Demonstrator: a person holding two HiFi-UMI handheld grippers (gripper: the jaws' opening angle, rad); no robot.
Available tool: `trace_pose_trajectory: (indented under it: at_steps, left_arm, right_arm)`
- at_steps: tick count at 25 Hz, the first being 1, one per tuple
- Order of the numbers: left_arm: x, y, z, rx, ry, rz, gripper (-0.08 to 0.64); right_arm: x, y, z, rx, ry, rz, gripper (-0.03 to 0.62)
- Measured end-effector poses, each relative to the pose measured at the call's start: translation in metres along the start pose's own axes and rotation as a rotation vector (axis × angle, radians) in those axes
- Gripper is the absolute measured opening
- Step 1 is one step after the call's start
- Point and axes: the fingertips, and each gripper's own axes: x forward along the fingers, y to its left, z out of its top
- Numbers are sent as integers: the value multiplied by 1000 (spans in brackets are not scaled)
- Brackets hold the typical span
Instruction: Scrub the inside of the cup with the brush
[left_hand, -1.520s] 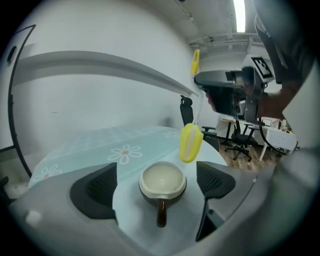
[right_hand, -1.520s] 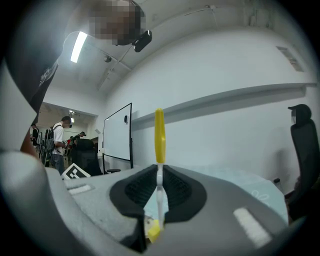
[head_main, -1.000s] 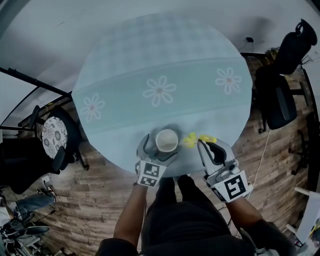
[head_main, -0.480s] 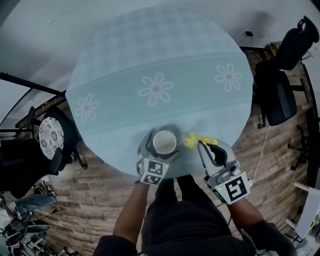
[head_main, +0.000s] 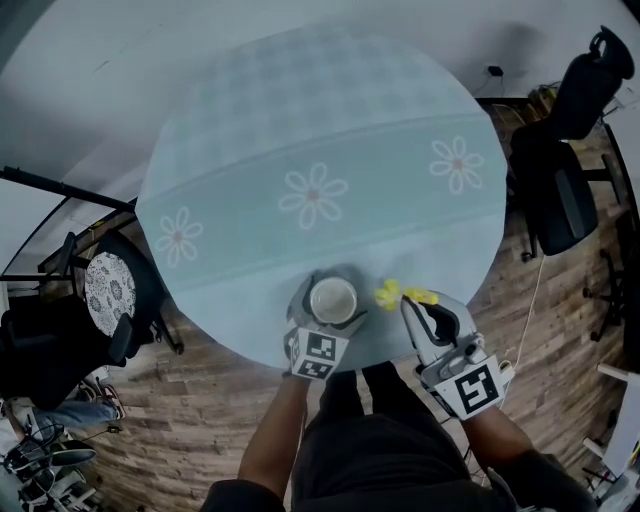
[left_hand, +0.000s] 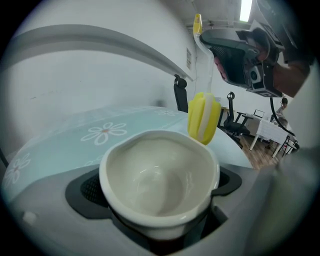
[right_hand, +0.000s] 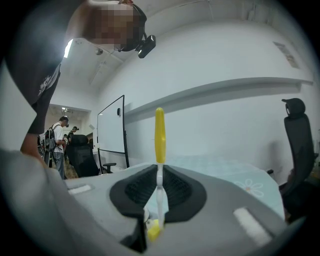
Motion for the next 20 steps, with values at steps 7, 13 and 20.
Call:
trace_pose_trajectory:
  at_steps: [7, 13, 20]
  left_arm:
    - [2, 1, 2, 18, -12, 7, 583]
    - [2, -3, 3, 20, -6, 2, 583]
    - [-2, -1, 1, 20, -16, 10, 574]
  right_arm:
    - [0, -4, -3, -7, 5, 6, 37]
    - [-1, 2, -1, 8, -3, 15, 37]
    - [-2, 18, 2, 6, -24, 36, 38]
